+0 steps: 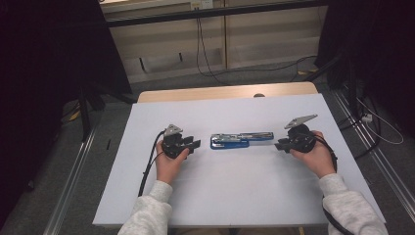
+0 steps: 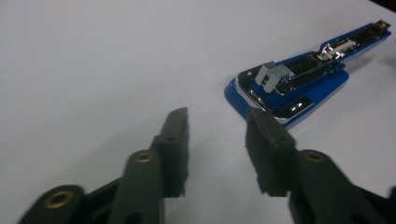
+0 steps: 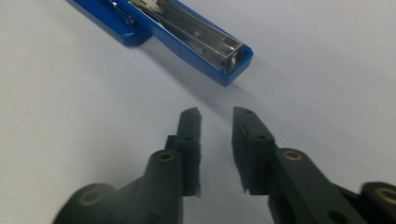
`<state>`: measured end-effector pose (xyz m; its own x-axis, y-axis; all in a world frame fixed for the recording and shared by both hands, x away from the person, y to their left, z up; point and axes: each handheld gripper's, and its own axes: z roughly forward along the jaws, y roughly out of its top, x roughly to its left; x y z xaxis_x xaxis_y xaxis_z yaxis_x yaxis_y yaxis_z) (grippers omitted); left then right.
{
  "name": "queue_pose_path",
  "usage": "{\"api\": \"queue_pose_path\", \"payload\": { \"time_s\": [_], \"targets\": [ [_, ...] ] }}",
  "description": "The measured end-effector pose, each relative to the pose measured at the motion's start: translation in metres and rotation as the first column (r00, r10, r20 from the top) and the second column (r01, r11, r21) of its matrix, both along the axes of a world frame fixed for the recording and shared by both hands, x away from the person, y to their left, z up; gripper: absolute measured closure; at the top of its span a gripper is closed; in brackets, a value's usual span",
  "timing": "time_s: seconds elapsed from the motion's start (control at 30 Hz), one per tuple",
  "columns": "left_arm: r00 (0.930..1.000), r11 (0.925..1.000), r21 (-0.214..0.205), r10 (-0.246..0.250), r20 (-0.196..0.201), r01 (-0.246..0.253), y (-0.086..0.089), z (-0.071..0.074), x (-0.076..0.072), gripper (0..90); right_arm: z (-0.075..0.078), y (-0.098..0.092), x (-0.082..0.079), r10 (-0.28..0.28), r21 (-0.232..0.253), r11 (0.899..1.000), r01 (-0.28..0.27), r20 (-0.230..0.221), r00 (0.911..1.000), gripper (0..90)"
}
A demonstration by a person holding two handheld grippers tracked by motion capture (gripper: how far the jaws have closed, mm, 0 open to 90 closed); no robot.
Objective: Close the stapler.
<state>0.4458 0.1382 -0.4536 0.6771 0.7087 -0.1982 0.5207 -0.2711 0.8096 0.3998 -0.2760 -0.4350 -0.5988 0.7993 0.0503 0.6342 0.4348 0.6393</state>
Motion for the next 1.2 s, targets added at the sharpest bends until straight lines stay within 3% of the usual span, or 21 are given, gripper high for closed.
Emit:
{"api": "queue_pose_path", "payload": {
  "time_s": [0.13,0.3,0.47,0.53,0.73,0.9,1.2],
  "targets": [
    [0.9994,0.9992,0.021,-0.033,0.004,0.033,-0.012,0.002,0.004,79.7,-0.002,-0.001,0.001,-0.024,0.006,1.0,0.024,-0.016,0.9996,84.8],
    [0.9984,0.9978,0.037,-0.055,-0.008,0.056,-0.023,0.001,0.01,89.1,-0.003,-0.001,0.003,-0.056,0.002,0.998,0.056,-0.007,0.9984,90.0],
    [0.9971,0.9961,0.048,-0.072,-0.026,0.073,-0.033,-0.003,0.016,90.0,-0.007,0.001,0.005,-0.068,-0.007,0.998,0.068,-0.007,0.9976,90.0],
    [0.9975,0.9951,0.072,-0.066,-0.026,0.068,-0.035,-0.004,0.017,90.0,-0.009,0.001,0.006,-0.066,-0.008,0.998,0.066,-0.004,0.9978,90.0],
    [0.996,0.9934,0.077,-0.082,-0.034,0.085,-0.039,-0.007,0.017,90.0,-0.013,0.0,0.011,-0.081,0.008,0.997,0.081,-0.008,0.9967,90.0],
    [0.995,0.9899,0.104,-0.094,-0.034,0.097,-0.043,-0.008,0.016,90.0,-0.013,0.004,0.012,-0.067,0.013,0.998,0.067,-0.004,0.9978,90.0],
    [0.994,0.9883,0.113,-0.097,-0.049,0.102,-0.043,-0.01,0.018,90.0,-0.013,0.013,0.017,-0.057,0.008,0.998,0.057,0.011,0.9983,90.0]
  ]
}}
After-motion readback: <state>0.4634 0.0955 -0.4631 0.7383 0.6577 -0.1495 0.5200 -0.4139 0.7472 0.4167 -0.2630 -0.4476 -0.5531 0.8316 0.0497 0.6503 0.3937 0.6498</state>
